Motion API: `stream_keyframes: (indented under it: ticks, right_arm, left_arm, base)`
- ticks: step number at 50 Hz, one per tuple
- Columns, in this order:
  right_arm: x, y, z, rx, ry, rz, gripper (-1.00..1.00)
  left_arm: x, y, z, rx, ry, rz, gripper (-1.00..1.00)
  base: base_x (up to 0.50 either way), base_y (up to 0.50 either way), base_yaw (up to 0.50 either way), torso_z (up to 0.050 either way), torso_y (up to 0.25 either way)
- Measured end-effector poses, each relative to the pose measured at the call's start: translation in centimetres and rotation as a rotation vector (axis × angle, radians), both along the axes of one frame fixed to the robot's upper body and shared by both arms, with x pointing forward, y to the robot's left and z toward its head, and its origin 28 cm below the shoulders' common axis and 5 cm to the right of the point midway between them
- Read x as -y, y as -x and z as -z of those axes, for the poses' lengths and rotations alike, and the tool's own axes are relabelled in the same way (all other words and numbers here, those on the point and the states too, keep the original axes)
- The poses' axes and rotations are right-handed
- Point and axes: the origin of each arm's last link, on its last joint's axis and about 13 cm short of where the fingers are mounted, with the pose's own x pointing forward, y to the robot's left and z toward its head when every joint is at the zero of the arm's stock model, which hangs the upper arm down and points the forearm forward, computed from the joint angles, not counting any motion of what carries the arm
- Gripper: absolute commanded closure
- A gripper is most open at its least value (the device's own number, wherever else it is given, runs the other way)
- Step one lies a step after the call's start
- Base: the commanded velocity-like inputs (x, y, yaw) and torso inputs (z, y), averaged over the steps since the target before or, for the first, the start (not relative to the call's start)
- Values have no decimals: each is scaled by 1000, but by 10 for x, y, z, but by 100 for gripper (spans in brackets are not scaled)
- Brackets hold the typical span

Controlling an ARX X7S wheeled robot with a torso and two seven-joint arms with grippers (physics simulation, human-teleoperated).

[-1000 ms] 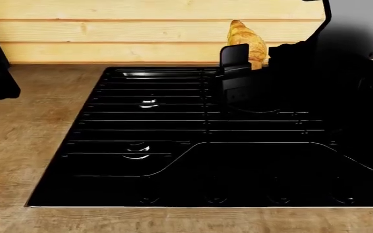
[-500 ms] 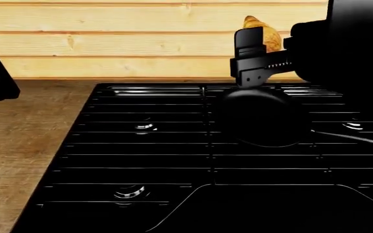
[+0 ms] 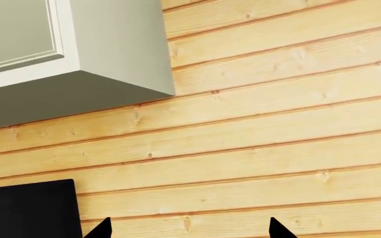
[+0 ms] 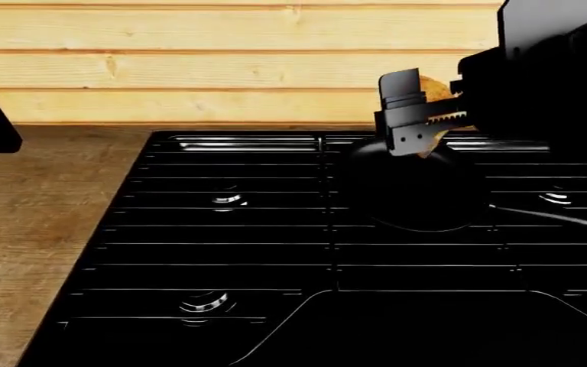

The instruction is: Pick the croissant and place it on the pan. Then turn on the stove to warm the croissant.

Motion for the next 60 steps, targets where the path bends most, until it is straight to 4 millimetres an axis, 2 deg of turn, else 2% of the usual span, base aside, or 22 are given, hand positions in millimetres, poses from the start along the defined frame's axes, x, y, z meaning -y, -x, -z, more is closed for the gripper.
stream_keyframes:
  ticks: [41, 60]
  right_arm:
    - [6, -33, 35, -136, 78, 50, 100]
    - [8, -58, 45, -164, 73, 58, 100]
  left_arm:
    - [-1, 0, 3, -4, 3, -4, -100]
    - [-1, -1, 4, -6, 4, -3, -100]
  base:
    - [0, 0, 0, 0, 0]
    - [0, 0, 0, 0, 0]
